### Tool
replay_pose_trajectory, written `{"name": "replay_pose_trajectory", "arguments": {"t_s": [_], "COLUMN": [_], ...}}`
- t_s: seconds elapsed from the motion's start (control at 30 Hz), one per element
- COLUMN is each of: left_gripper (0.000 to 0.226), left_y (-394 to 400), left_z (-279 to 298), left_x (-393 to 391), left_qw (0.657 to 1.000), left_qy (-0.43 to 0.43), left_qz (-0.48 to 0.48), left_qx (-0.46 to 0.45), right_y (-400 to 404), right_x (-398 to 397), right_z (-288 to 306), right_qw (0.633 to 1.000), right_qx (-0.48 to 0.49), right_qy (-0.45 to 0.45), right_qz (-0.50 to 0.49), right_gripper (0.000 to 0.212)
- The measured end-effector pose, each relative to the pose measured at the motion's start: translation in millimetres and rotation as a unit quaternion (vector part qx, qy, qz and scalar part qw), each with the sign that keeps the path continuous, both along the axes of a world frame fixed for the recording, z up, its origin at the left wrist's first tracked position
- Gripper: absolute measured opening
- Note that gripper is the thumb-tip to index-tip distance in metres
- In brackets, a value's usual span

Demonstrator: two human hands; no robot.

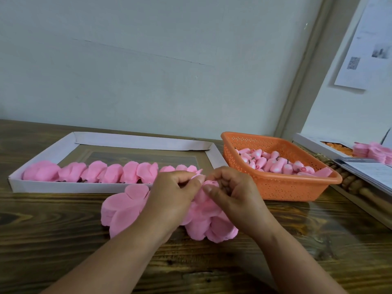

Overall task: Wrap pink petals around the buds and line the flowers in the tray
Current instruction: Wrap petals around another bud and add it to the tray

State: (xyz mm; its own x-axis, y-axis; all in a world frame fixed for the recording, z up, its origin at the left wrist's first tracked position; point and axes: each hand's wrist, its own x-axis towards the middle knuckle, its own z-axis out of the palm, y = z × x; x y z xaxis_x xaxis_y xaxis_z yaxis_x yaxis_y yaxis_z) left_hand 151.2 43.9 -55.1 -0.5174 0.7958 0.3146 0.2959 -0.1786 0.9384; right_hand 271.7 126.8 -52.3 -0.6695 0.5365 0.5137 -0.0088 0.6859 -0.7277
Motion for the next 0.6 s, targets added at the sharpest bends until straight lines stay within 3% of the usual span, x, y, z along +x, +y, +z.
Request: {"name": "replay_pose_trajectory", "arguments": {"t_s": [0.23, 0.5, 0.6], "left_gripper": [0.044, 0.027, 0.031], "left_y": [-2, -1, 0], "left_z": [4, 2, 0], "left_x": [2, -3, -8], "left_qw": [0.999, 0.999, 0.998], "left_qy": [-0.026, -0.036, -0.031], "left_qz": [-0.032, -0.039, -0.06], "left_qx": [-0.003, -0.004, -0.004], "right_y": [1, 1, 1], "right_x": [0, 1, 2], "right_z": [0, 2, 3], "right_qw": [0.999, 0.999, 0.998], "right_qx": [-0.019, -0.024, -0.046], "right_qy": [0.014, 0.019, 0.024], "right_qz": [-0.022, -0.04, -0.026], "right_gripper": [0.016, 0.017, 0.014]}}
